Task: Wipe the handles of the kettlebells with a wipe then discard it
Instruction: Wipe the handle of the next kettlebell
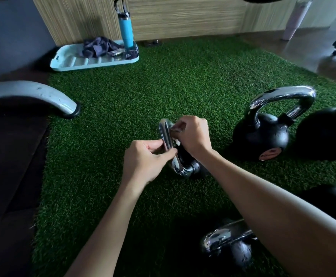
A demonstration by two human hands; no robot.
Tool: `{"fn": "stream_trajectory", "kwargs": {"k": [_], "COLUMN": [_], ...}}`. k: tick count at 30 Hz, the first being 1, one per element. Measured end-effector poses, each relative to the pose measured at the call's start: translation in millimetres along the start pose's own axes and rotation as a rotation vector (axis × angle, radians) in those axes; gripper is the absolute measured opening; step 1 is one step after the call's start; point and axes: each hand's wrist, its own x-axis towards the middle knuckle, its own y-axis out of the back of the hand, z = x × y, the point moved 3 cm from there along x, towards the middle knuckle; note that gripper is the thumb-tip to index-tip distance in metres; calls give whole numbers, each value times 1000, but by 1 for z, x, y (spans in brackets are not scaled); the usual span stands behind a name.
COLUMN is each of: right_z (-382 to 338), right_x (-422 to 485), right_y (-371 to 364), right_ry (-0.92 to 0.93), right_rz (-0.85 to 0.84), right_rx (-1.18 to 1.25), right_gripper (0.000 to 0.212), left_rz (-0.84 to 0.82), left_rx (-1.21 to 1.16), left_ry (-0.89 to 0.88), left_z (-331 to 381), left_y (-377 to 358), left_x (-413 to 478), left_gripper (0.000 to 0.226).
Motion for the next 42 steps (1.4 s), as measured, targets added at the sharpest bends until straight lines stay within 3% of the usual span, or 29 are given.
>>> {"fn": "stream_trajectory", "kwargs": {"k": [1,5,11,15,18,27,30,32,34,36,42], "right_z": [6,18,36,42,44,28,18,9,-3,-11,5], "right_x": [2,2,-32,-50,-60,-88,-100,-114,-132,-154,-276], "right_y": [1,39,110,130,137,153,182,214,255,299,425], "right_ry": [-37,-162,-269,-307,-291,-235,-199,-182,-143,-107,-30], "right_rz": [-19,56,142,179,186,126,135,121,85,54,-88], "right_rx": [24,46,-69,-72,-63,-64,-72,-112,-177,-234,-319], "right_gripper": [35,28,24,20,17,16,15,14,14,16,16], "left_rz": [4,-22,-312,-599,-697,-550,-293,-112,-50,-97,-348], "left_rx": [51,202,371,537,667,705,818,655,426,321,408], "left_ry": [-22,-102,-166,-313,-429,-484,-592,-708,-786,-822,-766], "left_z": [8,42,96,129,141,116,120,132,147,158,198], "left_y": [-2,-9,-26,-43,-39,-21,-29,-37,-49,-67,-126], "left_x": [1,17,75,97,98,79,58,21,-33,-89,-243], "left_gripper": [21,29,27,58,65,65,63,47,25,16,34]}}
